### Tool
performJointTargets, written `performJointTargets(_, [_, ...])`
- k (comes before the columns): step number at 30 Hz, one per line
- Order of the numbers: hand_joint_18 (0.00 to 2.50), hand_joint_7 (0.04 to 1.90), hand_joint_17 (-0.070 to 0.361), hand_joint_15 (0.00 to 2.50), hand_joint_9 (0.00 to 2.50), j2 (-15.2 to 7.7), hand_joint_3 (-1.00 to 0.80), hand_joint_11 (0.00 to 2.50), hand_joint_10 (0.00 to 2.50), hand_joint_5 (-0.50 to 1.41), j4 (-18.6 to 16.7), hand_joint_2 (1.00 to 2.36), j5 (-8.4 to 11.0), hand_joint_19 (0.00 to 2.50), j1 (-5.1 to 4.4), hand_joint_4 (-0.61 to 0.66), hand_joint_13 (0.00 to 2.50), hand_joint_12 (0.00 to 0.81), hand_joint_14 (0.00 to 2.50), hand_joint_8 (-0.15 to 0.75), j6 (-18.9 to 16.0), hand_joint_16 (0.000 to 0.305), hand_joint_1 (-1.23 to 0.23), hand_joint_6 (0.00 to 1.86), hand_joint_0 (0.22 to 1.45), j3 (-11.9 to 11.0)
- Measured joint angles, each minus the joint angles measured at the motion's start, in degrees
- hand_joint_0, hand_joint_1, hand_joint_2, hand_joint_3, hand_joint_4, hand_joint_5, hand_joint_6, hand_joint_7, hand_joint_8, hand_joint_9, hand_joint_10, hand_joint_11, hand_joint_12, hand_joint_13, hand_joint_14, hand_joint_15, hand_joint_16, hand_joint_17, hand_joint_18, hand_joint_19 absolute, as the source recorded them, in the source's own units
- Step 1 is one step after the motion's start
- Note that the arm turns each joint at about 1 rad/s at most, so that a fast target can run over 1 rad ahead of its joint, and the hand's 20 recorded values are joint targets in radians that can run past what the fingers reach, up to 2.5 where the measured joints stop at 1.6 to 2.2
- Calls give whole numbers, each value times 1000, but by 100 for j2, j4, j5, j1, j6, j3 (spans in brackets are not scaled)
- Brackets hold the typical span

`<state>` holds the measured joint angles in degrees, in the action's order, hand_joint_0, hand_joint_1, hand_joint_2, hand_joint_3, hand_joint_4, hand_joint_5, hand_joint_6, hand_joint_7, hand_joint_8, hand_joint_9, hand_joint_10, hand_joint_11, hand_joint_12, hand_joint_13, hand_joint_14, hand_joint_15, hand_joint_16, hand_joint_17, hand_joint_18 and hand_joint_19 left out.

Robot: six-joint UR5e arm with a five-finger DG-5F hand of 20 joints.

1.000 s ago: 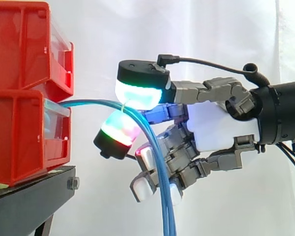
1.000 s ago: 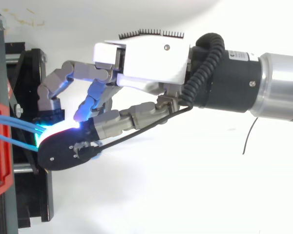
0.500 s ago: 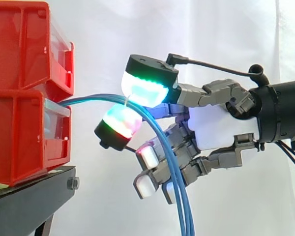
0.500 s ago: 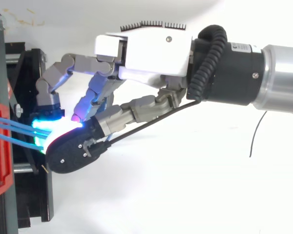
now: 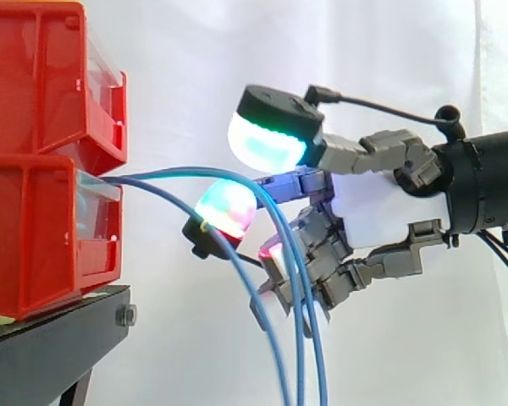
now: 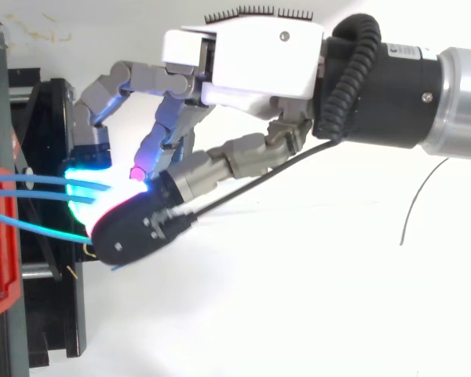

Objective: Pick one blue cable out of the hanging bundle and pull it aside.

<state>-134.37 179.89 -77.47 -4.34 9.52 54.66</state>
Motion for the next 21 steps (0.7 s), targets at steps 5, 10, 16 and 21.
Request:
performJointTargets(5, [835, 897, 110, 608, 1178, 30, -492, 646, 21, -136, 9, 1000, -4, 787, 8, -39, 944, 368, 22, 294, 110, 49, -504, 890, 528, 0])
performJointTargets(10, [840, 937, 106, 611, 1170, 40, -273, 656, 20, -139, 11, 1014, -5, 786, 15, -46, 942, 362, 23, 293, 143, 47, -651, 887, 561, 0])
performJointTargets(16, [860, 935, 102, 601, 1132, 73, -163, 677, 22, -147, 11, 1021, -3, 752, 25, -35, 940, 358, 21, 274, 182, 45, -826, 910, 601, 0])
performJointTargets(21, [886, 925, 96, 576, 1106, 80, -375, 657, 18, -159, 11, 1011, 0, 711, 28, -155, 935, 343, 22, 239, 205, 43, -906, 926, 719, 1])
